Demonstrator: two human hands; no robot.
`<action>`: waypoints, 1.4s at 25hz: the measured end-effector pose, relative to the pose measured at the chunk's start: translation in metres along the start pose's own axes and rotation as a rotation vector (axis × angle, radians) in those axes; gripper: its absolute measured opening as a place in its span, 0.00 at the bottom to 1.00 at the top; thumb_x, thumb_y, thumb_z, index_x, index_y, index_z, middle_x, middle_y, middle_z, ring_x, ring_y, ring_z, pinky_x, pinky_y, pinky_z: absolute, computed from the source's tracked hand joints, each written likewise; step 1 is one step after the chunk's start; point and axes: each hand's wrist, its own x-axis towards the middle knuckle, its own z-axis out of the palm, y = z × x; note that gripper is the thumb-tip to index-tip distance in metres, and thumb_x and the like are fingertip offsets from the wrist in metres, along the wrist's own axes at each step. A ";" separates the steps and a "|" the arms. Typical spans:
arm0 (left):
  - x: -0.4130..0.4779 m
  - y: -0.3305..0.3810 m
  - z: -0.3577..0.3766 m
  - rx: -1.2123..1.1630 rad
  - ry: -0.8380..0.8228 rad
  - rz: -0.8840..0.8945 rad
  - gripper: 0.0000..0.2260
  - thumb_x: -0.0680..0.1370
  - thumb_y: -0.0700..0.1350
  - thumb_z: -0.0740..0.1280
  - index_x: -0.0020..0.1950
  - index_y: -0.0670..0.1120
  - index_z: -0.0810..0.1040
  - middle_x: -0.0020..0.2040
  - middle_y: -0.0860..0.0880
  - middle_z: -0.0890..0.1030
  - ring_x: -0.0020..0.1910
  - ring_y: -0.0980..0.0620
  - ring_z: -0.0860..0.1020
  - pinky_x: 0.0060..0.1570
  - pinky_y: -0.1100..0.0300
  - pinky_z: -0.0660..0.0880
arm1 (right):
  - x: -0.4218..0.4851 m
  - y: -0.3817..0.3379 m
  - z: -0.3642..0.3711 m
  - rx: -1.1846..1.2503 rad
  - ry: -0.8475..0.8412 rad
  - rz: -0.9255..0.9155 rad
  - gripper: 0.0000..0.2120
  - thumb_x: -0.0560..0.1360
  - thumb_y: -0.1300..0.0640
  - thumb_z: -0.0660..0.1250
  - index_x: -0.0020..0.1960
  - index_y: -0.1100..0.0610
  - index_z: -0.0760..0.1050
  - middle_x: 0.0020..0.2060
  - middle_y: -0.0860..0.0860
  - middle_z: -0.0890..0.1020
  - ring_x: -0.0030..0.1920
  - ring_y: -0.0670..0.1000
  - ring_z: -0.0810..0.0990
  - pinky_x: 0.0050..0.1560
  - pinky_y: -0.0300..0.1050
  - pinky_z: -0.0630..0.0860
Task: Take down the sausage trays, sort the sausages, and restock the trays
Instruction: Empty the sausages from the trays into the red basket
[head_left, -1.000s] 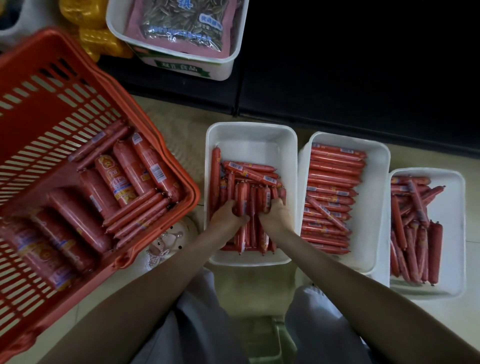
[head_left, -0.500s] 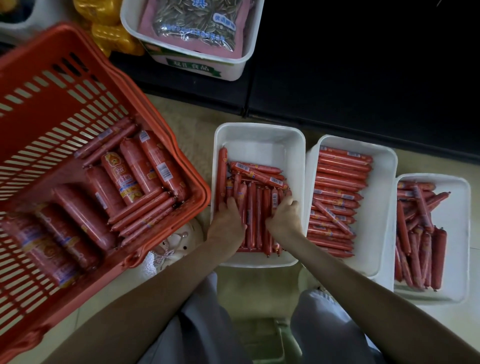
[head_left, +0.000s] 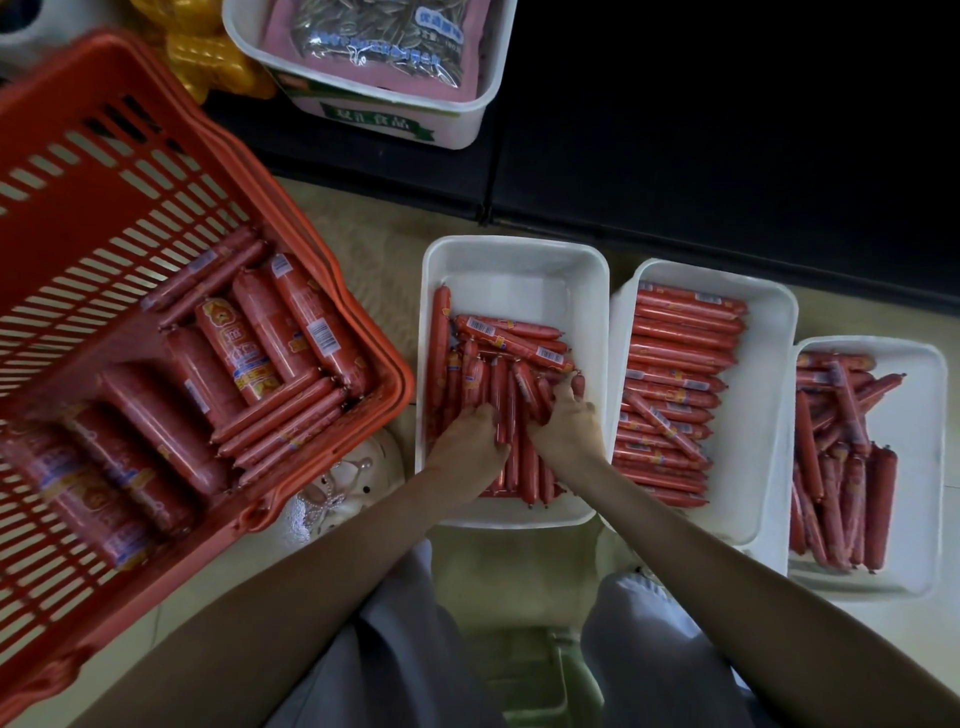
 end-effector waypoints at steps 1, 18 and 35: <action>0.001 0.000 -0.001 -0.014 0.006 -0.008 0.14 0.77 0.42 0.65 0.61 0.41 0.73 0.59 0.43 0.76 0.58 0.45 0.75 0.57 0.56 0.70 | -0.001 0.000 -0.001 0.008 -0.007 0.003 0.25 0.73 0.59 0.66 0.68 0.59 0.62 0.53 0.57 0.73 0.62 0.60 0.68 0.60 0.52 0.71; -0.022 0.035 -0.044 -0.862 -0.303 0.048 0.16 0.75 0.32 0.66 0.57 0.50 0.75 0.50 0.51 0.83 0.52 0.55 0.81 0.53 0.62 0.76 | -0.029 -0.045 -0.046 0.450 -0.129 -0.178 0.09 0.74 0.53 0.69 0.41 0.54 0.70 0.37 0.48 0.76 0.39 0.48 0.77 0.40 0.35 0.71; -0.136 -0.014 -0.221 -1.310 0.225 0.042 0.07 0.79 0.33 0.61 0.49 0.45 0.73 0.33 0.49 0.81 0.31 0.53 0.80 0.37 0.61 0.79 | -0.115 -0.224 -0.093 0.709 -0.306 -0.603 0.04 0.80 0.61 0.59 0.51 0.57 0.72 0.36 0.54 0.77 0.28 0.49 0.71 0.28 0.38 0.70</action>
